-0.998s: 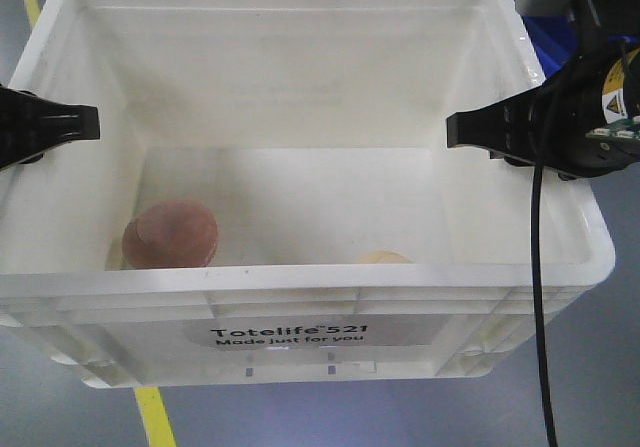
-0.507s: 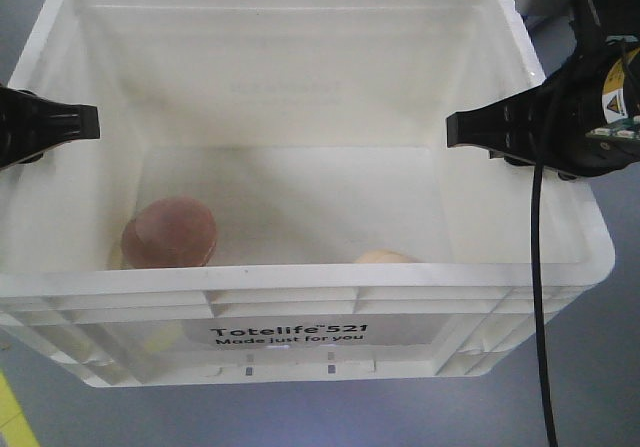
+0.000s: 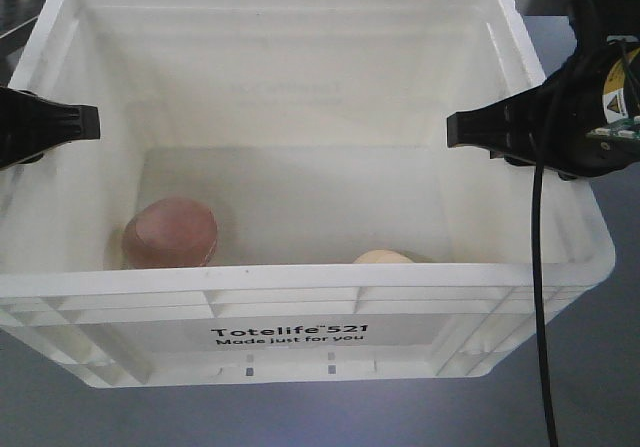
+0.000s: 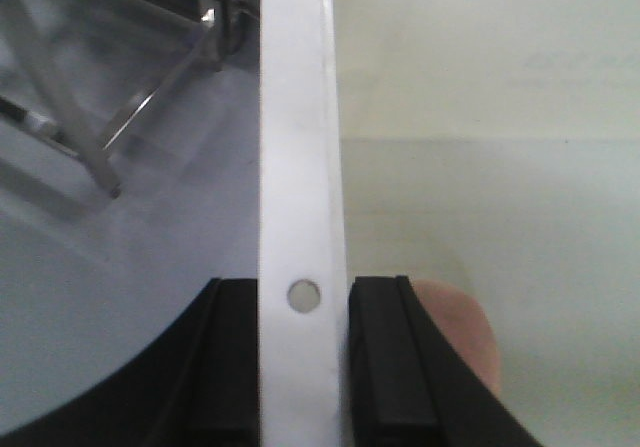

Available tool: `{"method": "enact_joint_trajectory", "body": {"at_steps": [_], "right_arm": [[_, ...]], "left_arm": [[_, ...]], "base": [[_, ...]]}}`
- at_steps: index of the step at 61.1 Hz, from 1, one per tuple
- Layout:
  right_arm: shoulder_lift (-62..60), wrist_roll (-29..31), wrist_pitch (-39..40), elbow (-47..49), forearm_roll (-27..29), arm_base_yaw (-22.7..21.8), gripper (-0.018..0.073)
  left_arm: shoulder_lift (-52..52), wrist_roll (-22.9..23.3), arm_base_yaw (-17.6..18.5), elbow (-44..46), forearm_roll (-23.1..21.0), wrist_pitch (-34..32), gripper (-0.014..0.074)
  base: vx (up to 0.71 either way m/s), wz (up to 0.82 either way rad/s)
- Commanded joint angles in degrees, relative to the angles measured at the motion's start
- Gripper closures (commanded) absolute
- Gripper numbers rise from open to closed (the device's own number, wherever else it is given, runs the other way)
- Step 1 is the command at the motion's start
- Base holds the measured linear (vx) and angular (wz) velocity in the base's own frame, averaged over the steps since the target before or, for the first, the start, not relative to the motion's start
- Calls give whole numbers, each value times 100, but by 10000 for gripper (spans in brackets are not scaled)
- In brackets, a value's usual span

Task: Place moving items into box and shelve
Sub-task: 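Hold the tote by its rims with both grippers while driving along the shelves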

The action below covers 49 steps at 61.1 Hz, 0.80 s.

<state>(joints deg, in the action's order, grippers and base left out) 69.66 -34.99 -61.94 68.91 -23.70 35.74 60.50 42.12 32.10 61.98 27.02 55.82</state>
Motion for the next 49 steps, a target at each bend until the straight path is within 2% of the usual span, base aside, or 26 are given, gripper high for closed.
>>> {"method": "enact_joint_trajectory", "body": {"at_steps": [1,29,49], "right_arm": [[-220,-9,425,233,-473,-23,474],[-220,-9,425,233,-472,-23,474],[-220,-9,427,233,-460,-23,474]], "left_arm": [[-147,45,18,227,537,-541,501],[-147,45,18,227,579,-536,501],[-147,45,18,227,578,-541,501]], "base": [[19,-75],[19,-70],[23,-38]]}}
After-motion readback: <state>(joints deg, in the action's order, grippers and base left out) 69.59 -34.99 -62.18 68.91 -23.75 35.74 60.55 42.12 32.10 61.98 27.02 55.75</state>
